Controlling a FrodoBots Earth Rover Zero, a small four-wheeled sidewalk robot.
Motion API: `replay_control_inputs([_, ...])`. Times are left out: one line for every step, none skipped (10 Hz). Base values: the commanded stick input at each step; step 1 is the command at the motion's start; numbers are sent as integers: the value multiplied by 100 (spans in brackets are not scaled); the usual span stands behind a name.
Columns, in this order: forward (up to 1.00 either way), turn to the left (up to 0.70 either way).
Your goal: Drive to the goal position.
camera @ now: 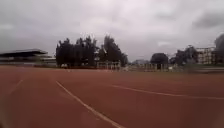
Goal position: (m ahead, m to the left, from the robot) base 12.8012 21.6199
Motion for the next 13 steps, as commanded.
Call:
replay_control_inputs([70,35])
replay_control_inputs([70,35])
replay_control_inputs([70,35])
replay_control_inputs([70,35])
replay_control_inputs([70,35])
replay_control_inputs([70,35])
replay_control_inputs([70,35])
replay_control_inputs([70,28])
replay_control_inputs([70,7])
replay_control_inputs([70,0])
replay_control_inputs([70,0])
replay_control_inputs([70,0])
replay_control_inputs([70,0])
